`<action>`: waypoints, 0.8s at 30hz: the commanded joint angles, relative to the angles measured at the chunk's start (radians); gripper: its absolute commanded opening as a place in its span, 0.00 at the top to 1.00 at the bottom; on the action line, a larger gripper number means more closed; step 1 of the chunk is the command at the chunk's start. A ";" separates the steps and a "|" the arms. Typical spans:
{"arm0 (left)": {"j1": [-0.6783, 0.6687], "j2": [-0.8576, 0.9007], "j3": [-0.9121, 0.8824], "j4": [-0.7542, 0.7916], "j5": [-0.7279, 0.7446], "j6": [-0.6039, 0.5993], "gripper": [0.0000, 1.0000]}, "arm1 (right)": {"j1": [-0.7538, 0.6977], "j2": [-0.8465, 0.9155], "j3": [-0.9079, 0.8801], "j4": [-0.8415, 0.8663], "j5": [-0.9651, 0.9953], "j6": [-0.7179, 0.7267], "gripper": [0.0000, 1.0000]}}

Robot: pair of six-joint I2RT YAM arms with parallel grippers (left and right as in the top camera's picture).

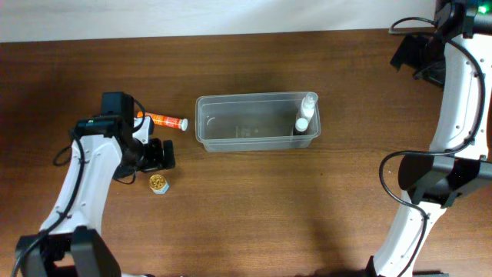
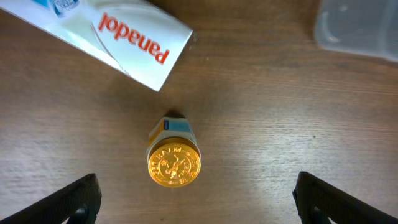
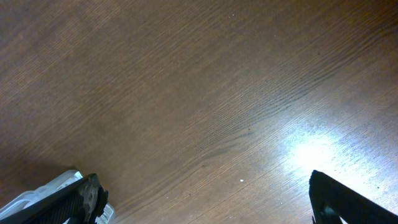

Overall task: Pack container
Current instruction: 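Move the left gripper over the white Panadol box, then lower the left gripper and grasp the Panadol box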

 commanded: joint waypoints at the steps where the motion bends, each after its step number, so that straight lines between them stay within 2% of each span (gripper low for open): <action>1: 0.002 0.045 0.005 -0.005 0.011 -0.053 0.01 | -0.001 -0.017 0.012 -0.001 0.012 -0.003 0.02; 13: 0.002 0.142 0.004 0.001 -0.005 -0.061 0.01 | -0.001 -0.017 0.012 0.000 0.012 -0.003 0.02; 24: 0.006 0.144 0.004 0.201 -0.035 -0.114 0.01 | -0.001 -0.017 0.012 -0.001 0.012 -0.003 0.02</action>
